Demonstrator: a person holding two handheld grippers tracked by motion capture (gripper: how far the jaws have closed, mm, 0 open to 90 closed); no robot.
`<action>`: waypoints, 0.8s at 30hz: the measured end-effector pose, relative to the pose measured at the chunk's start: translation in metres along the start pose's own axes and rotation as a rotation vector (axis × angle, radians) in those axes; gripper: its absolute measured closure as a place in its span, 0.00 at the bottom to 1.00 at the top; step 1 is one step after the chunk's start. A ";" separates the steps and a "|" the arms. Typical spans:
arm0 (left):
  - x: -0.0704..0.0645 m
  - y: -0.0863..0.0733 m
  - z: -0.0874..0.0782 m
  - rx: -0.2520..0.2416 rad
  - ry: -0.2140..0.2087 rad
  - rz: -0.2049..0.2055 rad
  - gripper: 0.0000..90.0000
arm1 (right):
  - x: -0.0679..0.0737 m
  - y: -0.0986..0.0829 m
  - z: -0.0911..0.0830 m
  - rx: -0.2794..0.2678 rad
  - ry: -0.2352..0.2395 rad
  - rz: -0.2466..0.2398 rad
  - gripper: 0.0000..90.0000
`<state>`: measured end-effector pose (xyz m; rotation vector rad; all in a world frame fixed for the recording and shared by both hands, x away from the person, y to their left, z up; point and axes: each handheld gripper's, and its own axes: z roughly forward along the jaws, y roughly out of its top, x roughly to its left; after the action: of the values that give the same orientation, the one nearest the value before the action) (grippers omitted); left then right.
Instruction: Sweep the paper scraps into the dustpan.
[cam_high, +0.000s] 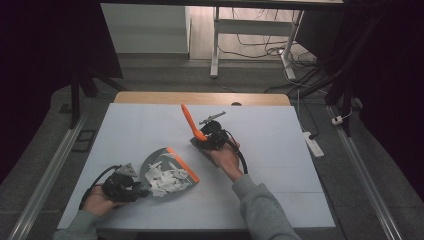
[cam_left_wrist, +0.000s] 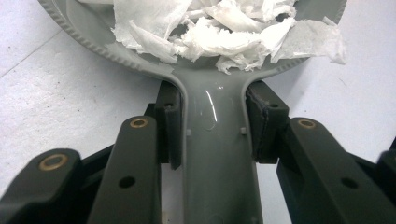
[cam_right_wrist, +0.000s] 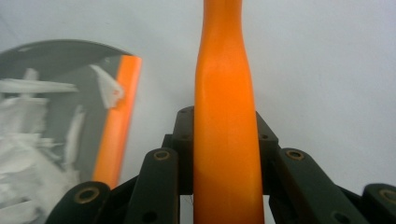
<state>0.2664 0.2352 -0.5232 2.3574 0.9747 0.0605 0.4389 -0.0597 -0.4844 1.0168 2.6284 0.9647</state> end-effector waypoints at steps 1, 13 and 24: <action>0.000 0.000 0.000 -0.001 0.000 -0.001 0.69 | -0.002 0.000 0.003 0.009 -0.004 0.007 0.78; 0.000 0.000 0.000 -0.001 0.000 -0.001 0.69 | 0.025 0.006 0.022 0.037 0.072 -0.024 0.78; 0.000 0.000 0.000 -0.001 0.000 0.000 0.69 | 0.059 0.008 0.023 0.022 0.185 -0.061 0.78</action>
<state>0.2663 0.2351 -0.5233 2.3568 0.9750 0.0610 0.4071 -0.0049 -0.4927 0.8856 2.8070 1.0655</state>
